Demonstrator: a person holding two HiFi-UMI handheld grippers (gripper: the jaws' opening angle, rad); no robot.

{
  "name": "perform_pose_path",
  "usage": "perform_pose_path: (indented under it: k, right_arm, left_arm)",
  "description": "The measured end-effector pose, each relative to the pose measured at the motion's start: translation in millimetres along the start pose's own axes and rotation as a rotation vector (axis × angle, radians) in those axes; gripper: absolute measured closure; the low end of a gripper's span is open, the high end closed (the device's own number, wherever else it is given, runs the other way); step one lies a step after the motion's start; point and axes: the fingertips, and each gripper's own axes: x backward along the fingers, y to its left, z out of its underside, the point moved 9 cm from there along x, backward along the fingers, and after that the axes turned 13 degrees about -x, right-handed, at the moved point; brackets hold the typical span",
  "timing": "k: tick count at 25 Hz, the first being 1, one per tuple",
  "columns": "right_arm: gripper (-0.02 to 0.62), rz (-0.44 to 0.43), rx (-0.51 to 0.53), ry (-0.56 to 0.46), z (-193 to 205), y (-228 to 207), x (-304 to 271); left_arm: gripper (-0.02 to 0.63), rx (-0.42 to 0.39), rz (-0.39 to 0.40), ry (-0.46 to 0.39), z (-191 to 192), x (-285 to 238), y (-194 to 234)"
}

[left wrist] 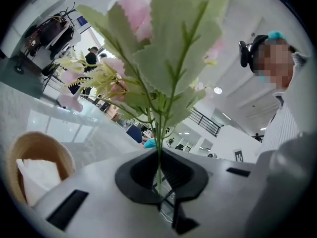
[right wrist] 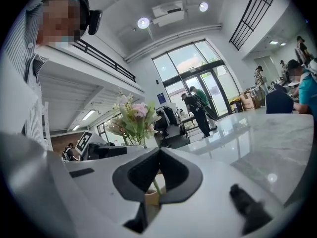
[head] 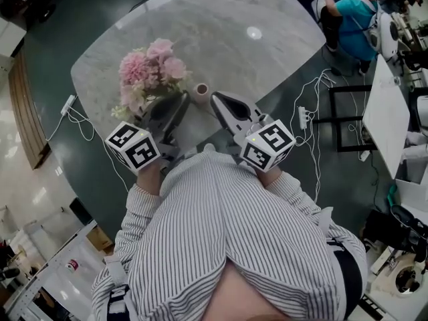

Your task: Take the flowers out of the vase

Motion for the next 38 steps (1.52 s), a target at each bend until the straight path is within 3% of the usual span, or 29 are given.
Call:
perform_pose_path:
  k: [8,38]
  right_arm:
    - [0.580,0.011,-0.022,-0.025,3.7,-3.7,13.3]
    - [0.580,-0.014,0.037,0.030,4.5,-3.9,18.6]
  left_arm:
    - [0.583,-0.004,0.005,0.009,3.7,-3.7,-9.0]
    - [0.583,-0.024,0.018,0.031,7.4,-13.6,-19.3]
